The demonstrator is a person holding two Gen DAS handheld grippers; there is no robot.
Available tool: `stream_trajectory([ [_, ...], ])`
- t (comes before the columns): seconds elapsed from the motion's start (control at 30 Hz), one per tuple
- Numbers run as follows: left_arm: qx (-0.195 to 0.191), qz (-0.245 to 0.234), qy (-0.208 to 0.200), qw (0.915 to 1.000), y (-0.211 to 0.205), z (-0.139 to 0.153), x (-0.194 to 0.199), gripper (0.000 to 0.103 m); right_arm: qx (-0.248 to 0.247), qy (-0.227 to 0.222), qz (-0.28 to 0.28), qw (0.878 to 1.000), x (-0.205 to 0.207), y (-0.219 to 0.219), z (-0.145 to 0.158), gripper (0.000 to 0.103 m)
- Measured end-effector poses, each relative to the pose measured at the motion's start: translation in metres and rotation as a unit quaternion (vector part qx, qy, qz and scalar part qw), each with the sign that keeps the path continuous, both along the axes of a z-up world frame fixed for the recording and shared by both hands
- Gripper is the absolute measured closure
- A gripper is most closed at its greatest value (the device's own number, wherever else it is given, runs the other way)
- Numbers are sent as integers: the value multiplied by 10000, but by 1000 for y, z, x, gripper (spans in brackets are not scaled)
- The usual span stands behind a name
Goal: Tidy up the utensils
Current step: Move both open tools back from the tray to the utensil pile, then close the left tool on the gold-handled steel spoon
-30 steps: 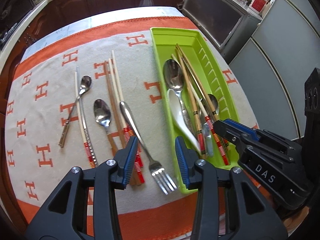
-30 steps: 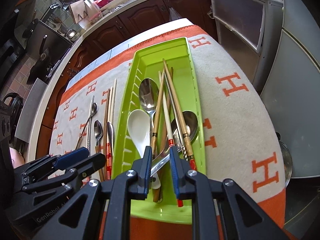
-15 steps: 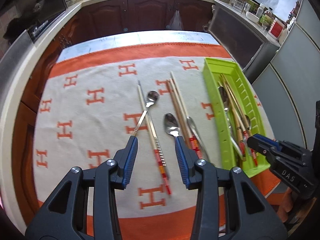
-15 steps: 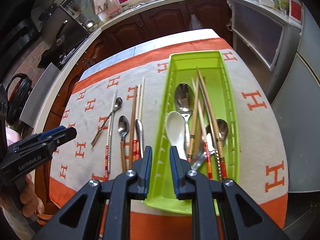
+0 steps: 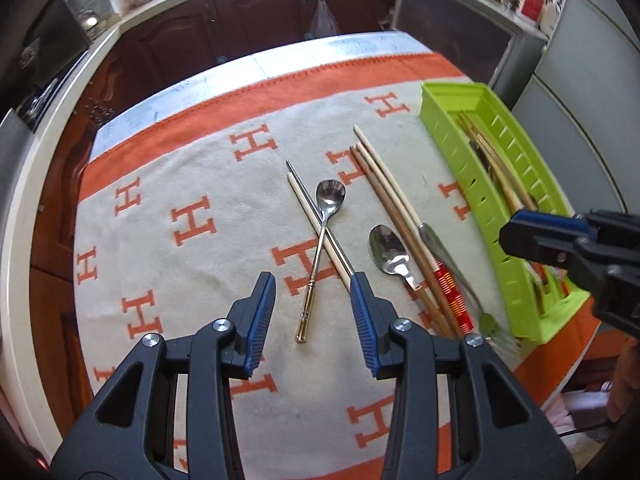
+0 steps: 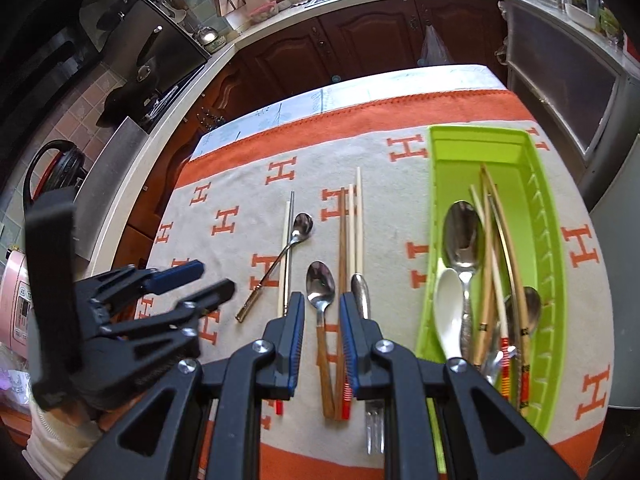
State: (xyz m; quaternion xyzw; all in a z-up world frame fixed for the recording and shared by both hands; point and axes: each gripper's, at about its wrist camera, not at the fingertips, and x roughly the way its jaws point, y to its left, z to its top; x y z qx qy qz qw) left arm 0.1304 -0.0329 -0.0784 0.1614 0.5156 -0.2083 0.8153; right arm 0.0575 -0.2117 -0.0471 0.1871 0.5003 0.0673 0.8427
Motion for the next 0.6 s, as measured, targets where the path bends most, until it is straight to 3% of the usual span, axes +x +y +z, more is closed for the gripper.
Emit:
stream_trajectory([
  [0.37, 329, -203, 439, 9983, -14, -66, 37, 70, 44, 342, 70, 9994, 13, 7, -23, 85],
  [0.6, 156, -265, 456, 9985, -20, -73, 52, 74, 101, 428, 55, 9990, 18, 6, -31, 85],
])
